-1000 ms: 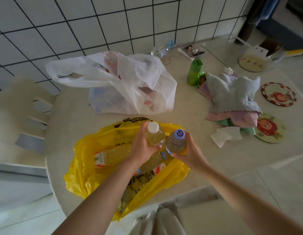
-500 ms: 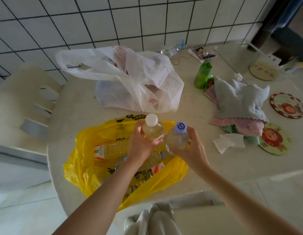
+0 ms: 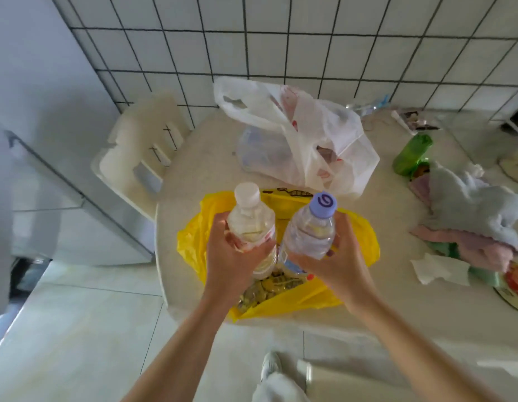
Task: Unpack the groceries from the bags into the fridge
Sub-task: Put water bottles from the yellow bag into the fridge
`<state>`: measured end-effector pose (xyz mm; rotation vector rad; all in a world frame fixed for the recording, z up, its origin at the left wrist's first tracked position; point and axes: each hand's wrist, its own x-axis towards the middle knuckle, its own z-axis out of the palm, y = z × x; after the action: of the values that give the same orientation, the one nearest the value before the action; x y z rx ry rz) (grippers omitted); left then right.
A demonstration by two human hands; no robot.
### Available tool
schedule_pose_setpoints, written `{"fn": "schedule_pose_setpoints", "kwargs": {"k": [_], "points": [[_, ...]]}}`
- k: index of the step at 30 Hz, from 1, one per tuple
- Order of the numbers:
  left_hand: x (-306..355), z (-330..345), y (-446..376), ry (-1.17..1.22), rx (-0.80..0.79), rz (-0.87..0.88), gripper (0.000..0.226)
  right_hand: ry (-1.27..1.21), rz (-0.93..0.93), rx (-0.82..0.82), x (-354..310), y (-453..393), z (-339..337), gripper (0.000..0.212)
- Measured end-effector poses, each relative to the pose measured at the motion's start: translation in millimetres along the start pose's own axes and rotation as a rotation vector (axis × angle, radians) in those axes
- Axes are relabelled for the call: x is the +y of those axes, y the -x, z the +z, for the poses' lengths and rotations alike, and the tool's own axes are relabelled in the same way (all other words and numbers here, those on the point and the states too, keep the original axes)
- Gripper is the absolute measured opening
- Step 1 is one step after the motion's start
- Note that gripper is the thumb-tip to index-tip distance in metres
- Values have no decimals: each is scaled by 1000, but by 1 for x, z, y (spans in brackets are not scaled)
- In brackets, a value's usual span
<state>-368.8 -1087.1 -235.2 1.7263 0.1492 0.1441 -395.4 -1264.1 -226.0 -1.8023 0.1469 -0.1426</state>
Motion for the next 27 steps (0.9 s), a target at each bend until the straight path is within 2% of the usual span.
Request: {"fn": "schedule_pose_setpoints", "kwargs": {"k": [9, 14, 20, 24, 27], "points": [[-34, -146, 100, 59, 239, -144, 61, 35, -127, -269, -23, 100, 116, 74], [-50, -238, 174, 42, 395, -172, 58, 72, -105, -391, -25, 179, 185, 76], [-75, -347, 259, -43, 551, -236, 63, 82, -8, -596, -42, 271, 267, 54], [-92, -408, 304, -93, 656, -263, 69, 100, -7, -724, -54, 320, 315, 68], [-104, -445, 326, -92, 733, -276, 69, 102, -20, -817, -62, 344, 348, 70]]}}
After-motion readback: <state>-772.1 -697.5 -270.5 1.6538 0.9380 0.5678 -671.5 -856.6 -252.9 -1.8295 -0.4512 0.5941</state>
